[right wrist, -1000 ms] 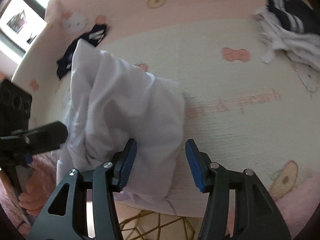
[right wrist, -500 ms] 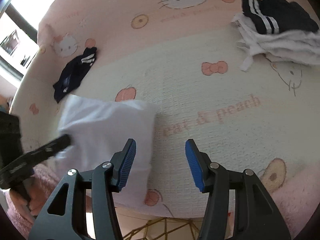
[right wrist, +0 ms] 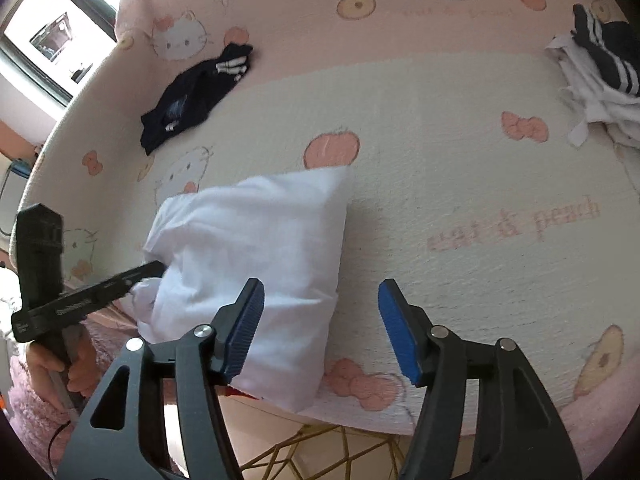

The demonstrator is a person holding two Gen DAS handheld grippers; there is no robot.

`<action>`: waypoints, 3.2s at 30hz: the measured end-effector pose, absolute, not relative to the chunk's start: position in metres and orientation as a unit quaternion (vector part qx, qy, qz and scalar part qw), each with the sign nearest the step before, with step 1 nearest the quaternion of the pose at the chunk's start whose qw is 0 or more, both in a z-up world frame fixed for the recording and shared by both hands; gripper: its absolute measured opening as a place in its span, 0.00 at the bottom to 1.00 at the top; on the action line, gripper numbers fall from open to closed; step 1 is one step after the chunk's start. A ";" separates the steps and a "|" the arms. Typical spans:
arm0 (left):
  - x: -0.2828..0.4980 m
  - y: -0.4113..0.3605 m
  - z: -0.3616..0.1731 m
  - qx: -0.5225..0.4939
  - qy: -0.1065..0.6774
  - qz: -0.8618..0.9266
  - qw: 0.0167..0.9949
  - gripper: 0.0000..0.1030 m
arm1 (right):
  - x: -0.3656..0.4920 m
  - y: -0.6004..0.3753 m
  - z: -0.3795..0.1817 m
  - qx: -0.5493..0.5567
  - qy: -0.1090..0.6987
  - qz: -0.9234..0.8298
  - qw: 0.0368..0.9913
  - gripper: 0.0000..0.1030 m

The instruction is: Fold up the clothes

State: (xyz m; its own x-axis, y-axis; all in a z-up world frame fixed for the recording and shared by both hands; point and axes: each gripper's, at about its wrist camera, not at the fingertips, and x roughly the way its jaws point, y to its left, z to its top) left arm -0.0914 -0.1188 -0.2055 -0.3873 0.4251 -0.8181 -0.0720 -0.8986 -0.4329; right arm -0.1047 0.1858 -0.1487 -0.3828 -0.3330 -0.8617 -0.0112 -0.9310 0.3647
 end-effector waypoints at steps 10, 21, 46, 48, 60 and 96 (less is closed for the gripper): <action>-0.091 -0.134 -0.201 -0.527 -0.221 0.805 0.155 0.60 | -0.110 0.176 -0.172 0.577 -0.163 -0.796 0.087 0.68; -0.089 -0.087 -0.184 -0.508 -0.111 0.838 0.165 0.17 | -0.115 0.170 -0.172 0.579 -0.152 -0.798 0.071 0.69; -0.105 -0.067 -0.206 -0.571 -0.176 0.775 0.205 0.35 | -0.088 0.162 -0.140 0.529 -0.094 -0.832 0.140 0.17; -0.107 -0.053 -0.206 -0.581 -0.145 0.774 0.205 0.39 | -0.076 0.175 -0.133 0.525 -0.069 -0.840 0.115 0.18; -0.106 -0.072 -0.157 -0.497 -0.151 0.835 0.181 0.43 | -0.076 0.208 -0.131 0.516 -0.075 -0.851 0.068 0.43; -0.129 -0.116 -0.157 -0.501 -0.141 0.832 0.193 0.30 | -0.080 0.206 -0.122 0.541 0.021 -0.838 0.060 0.63</action>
State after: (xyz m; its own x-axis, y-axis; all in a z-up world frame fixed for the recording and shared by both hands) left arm -0.1292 -0.1156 -0.1565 -0.4242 0.4615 -0.7792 -0.1798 -0.8862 -0.4270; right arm -0.0802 0.2060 -0.1215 -0.4070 -0.0777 -0.9101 0.1236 -0.9919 0.0294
